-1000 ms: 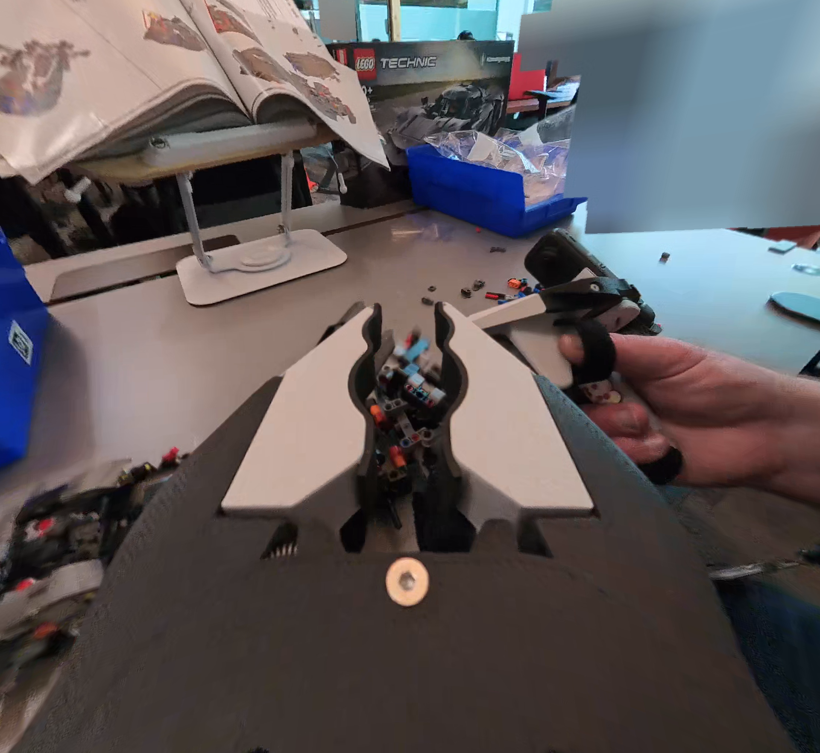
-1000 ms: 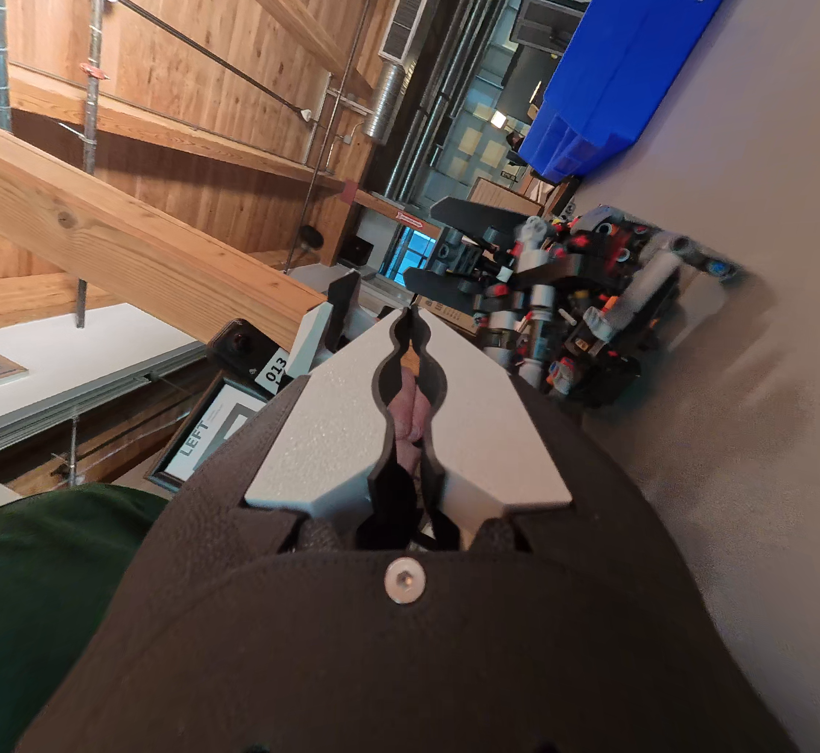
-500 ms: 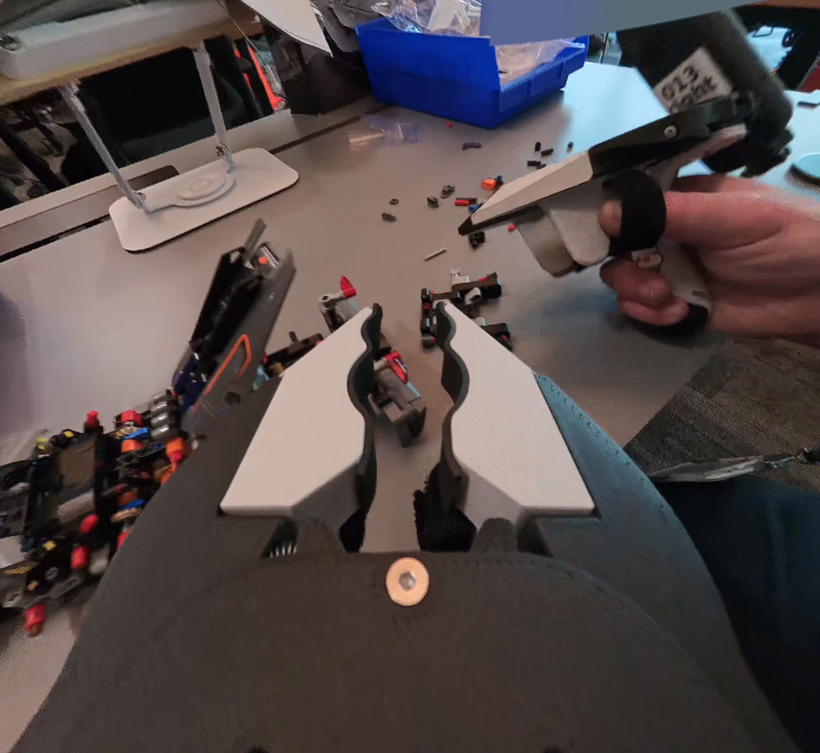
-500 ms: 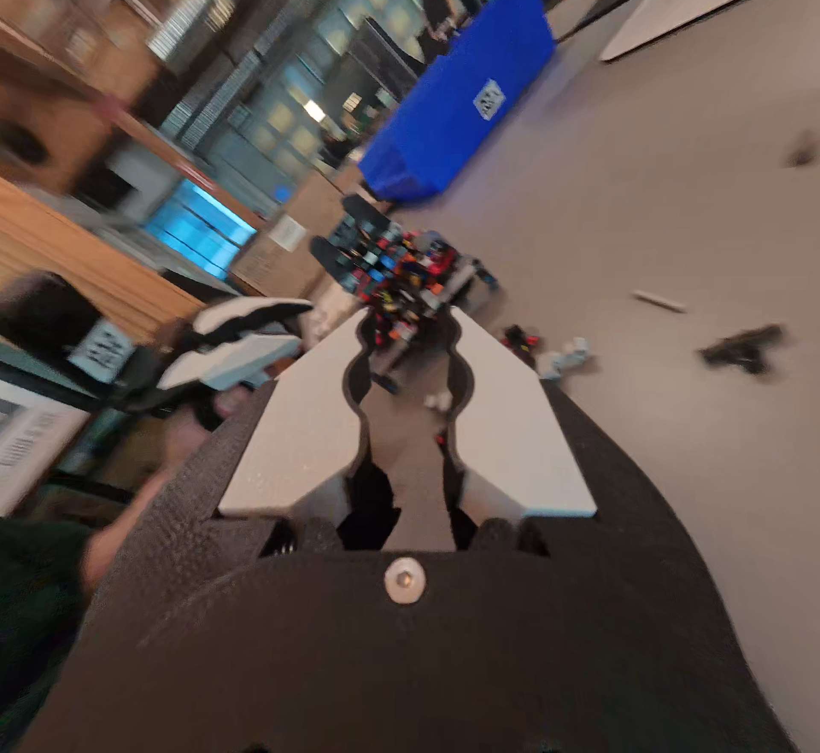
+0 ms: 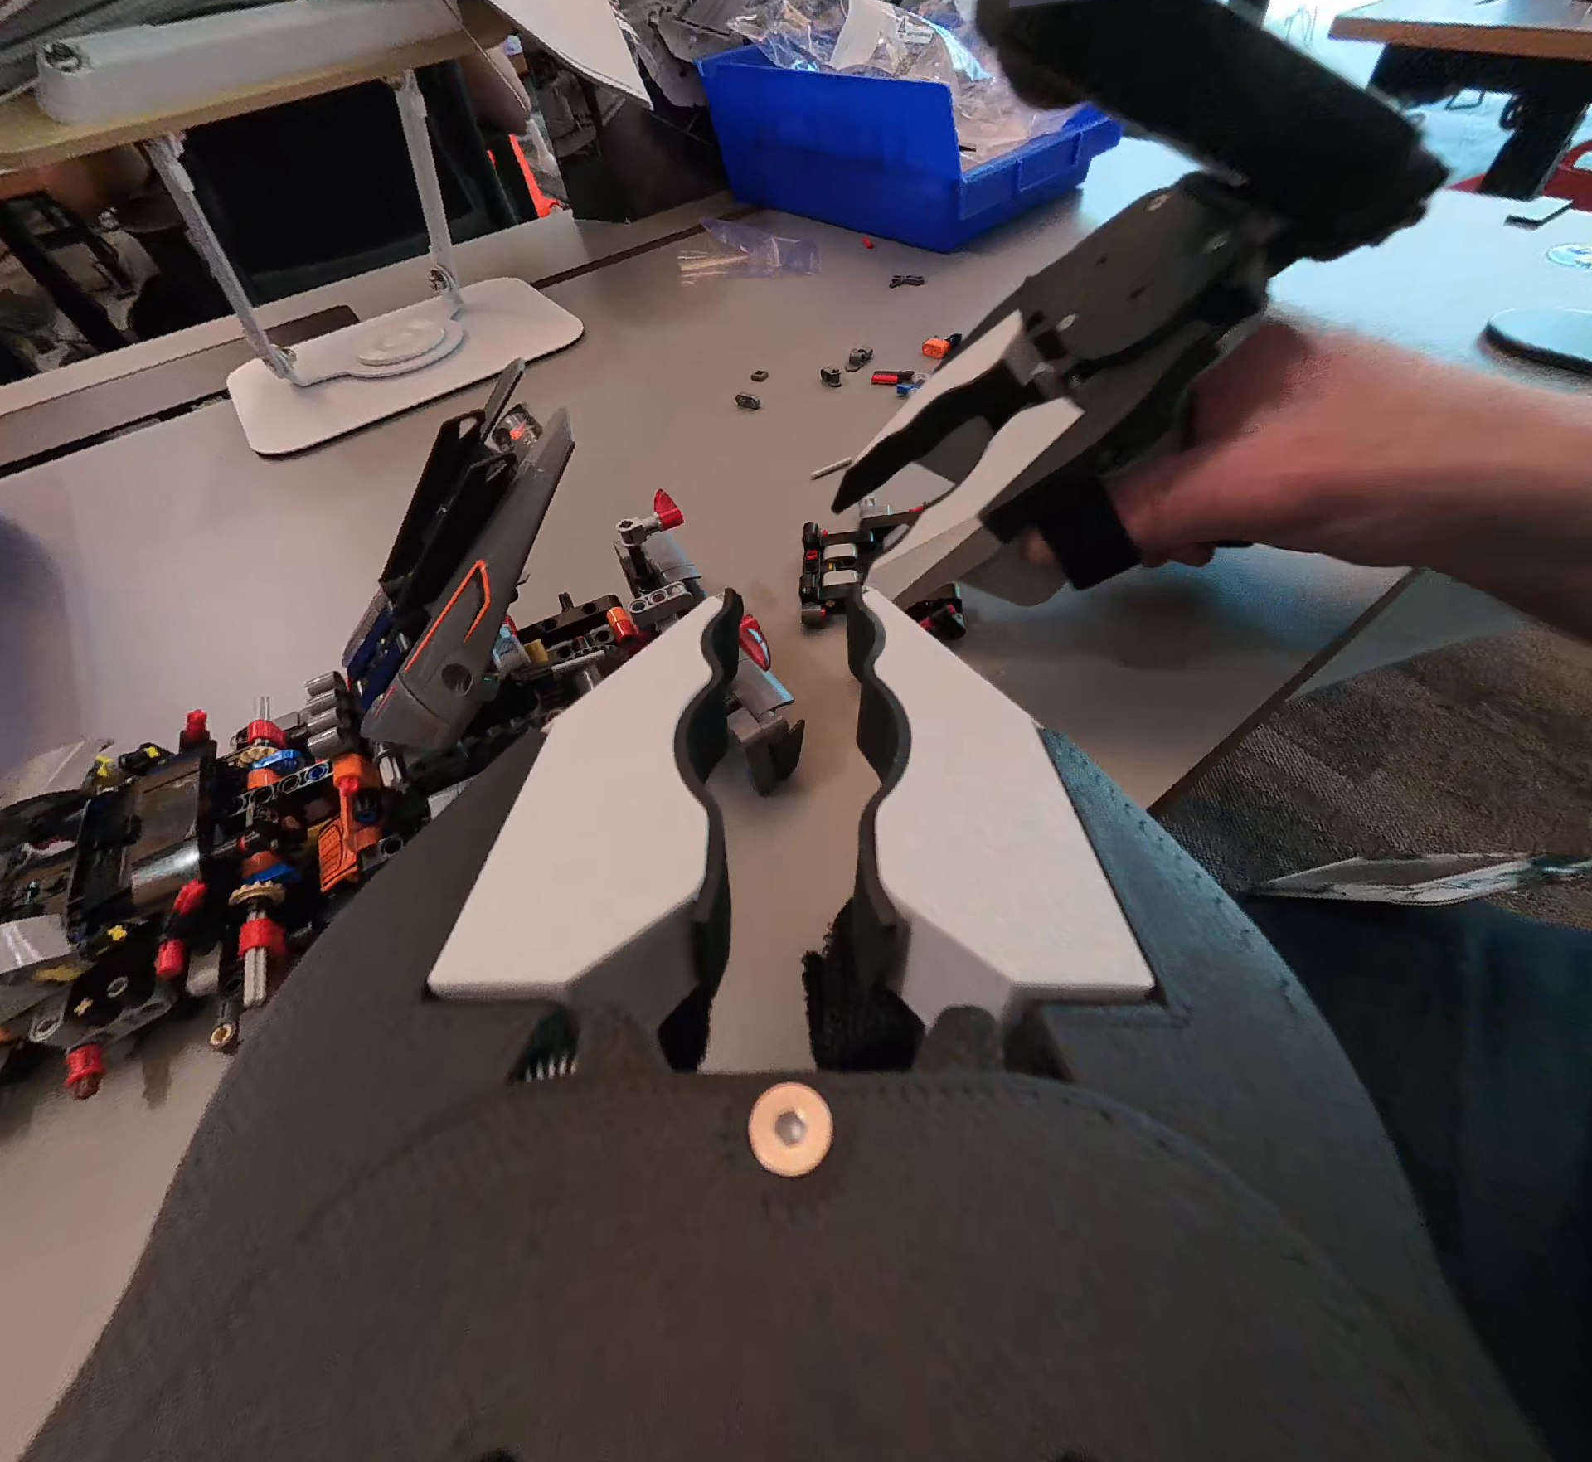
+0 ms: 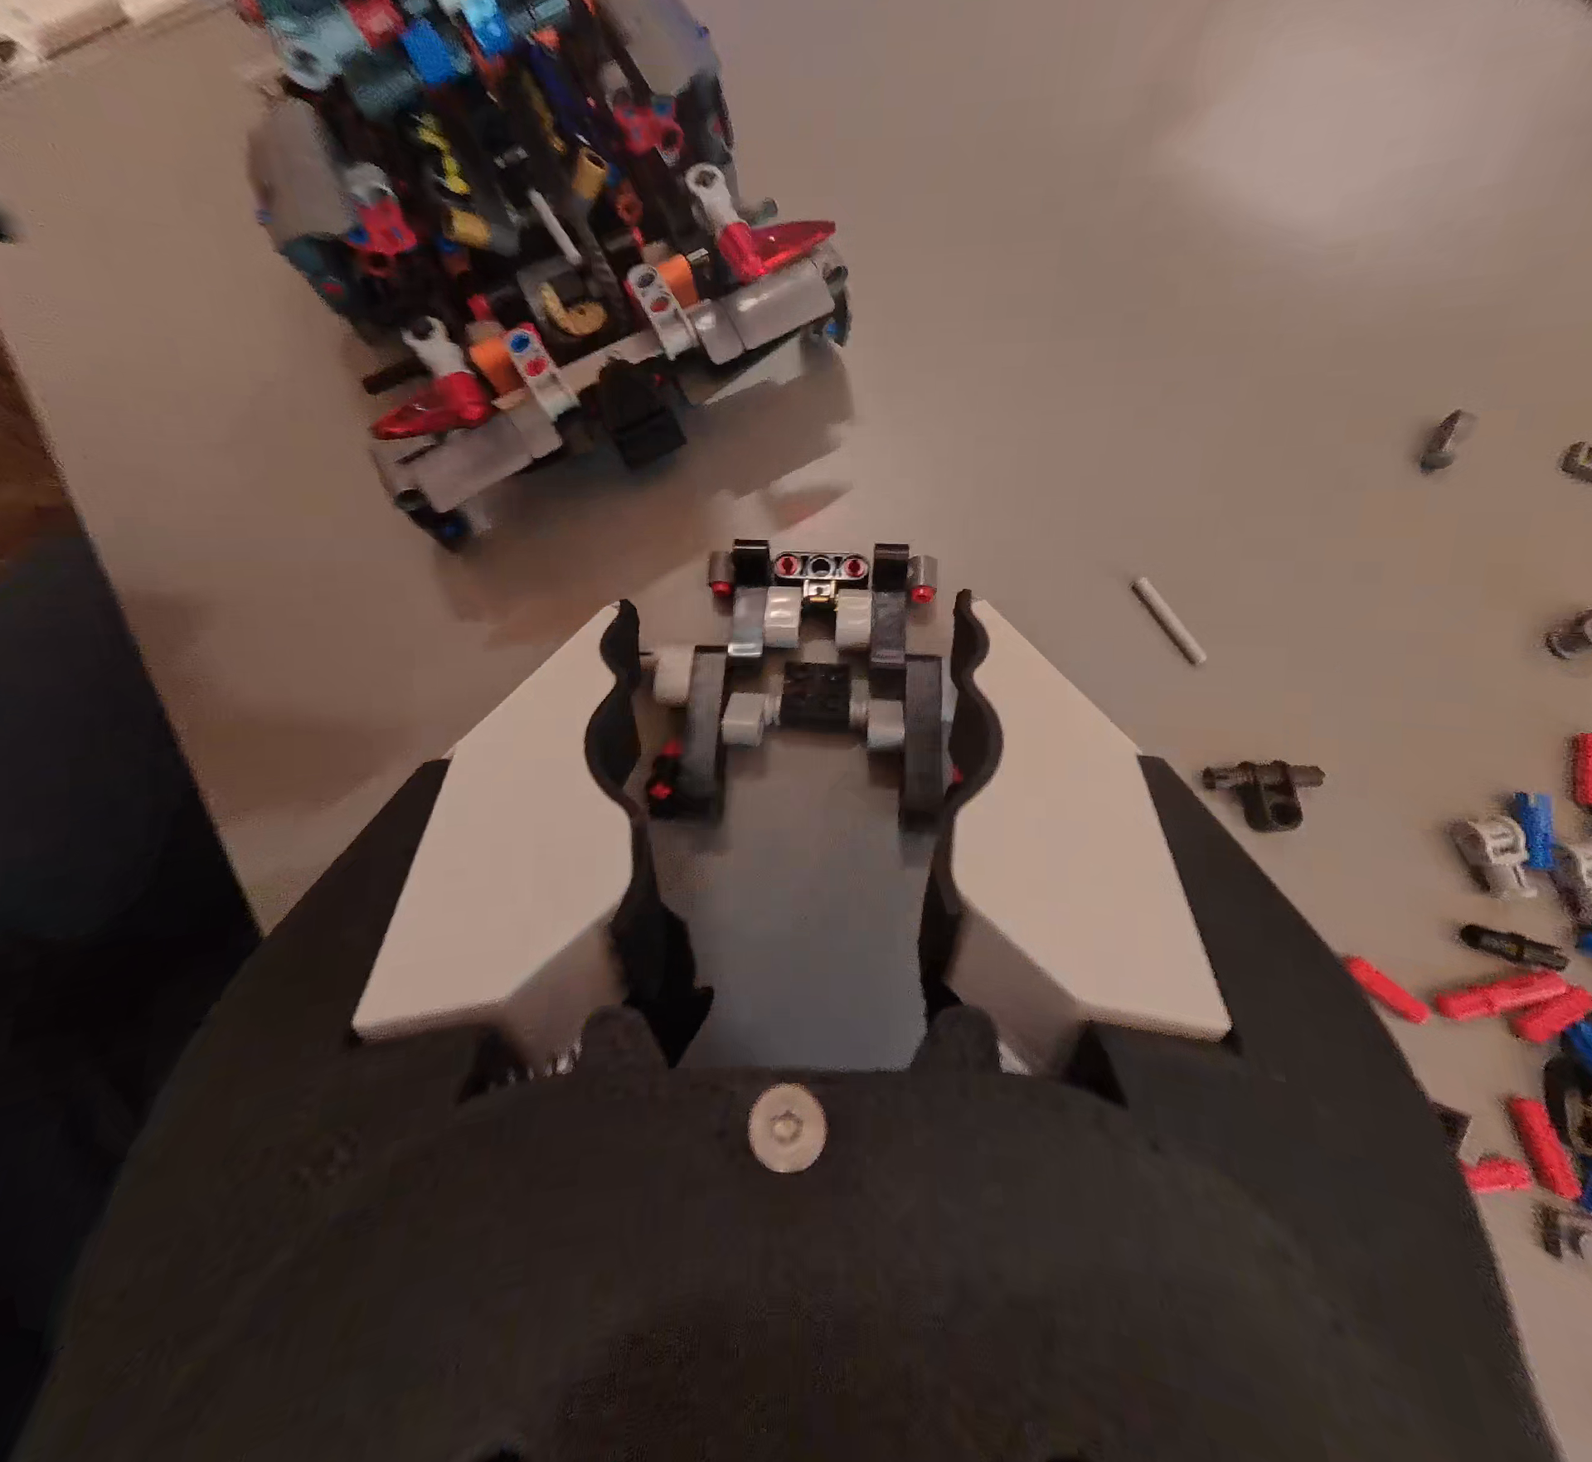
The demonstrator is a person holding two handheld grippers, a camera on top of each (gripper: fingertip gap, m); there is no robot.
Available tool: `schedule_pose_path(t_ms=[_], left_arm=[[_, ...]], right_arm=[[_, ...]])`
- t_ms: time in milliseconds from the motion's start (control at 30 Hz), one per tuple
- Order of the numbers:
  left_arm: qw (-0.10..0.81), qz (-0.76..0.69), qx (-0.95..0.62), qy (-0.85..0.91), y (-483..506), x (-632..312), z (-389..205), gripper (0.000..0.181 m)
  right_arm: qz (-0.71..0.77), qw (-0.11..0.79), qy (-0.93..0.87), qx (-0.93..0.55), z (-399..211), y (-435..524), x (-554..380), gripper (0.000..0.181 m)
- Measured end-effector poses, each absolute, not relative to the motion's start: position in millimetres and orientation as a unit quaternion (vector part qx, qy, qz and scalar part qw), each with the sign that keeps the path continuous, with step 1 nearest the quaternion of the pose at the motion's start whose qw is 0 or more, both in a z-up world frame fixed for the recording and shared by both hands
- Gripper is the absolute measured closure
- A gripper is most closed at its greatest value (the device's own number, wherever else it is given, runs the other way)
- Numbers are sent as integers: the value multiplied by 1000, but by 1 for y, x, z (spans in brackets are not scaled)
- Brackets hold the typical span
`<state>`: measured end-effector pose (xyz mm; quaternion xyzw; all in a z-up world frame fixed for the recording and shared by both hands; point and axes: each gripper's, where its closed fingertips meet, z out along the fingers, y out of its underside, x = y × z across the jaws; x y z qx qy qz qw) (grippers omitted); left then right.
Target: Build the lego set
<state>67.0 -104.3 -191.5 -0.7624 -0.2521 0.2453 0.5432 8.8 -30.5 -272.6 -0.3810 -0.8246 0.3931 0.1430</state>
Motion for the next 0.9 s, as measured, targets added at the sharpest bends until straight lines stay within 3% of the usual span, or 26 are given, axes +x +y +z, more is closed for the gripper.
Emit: schedule_pose_path(t_ms=[133, 200, 333, 633, 733, 900], left_arm=[[550, 250, -754, -257, -113, 68, -189, 159], [553, 251, -751, -261, -118, 68, -188, 159], [555, 249, -748, -266, -123, 68, -190, 158], [544, 316, -735, -255, -141, 49, -172, 151], [545, 341, -722, -256, -146, 37, -163, 140], [522, 402, -718, -225, -123, 32, -151, 101]], right_arm=[[341, 145, -844, -388, -288, -31, -2, 118], [334, 144, -846, -389, -287, -29, -3, 132], [350, 142, -842, -386, -286, -26, -2, 132], [573, 42, -729, -371, -210, -49, 3, 133], [650, -13, -681, -337, -178, -62, 4, 133], [726, -117, -594, -326, -148, -71, -6, 132]])
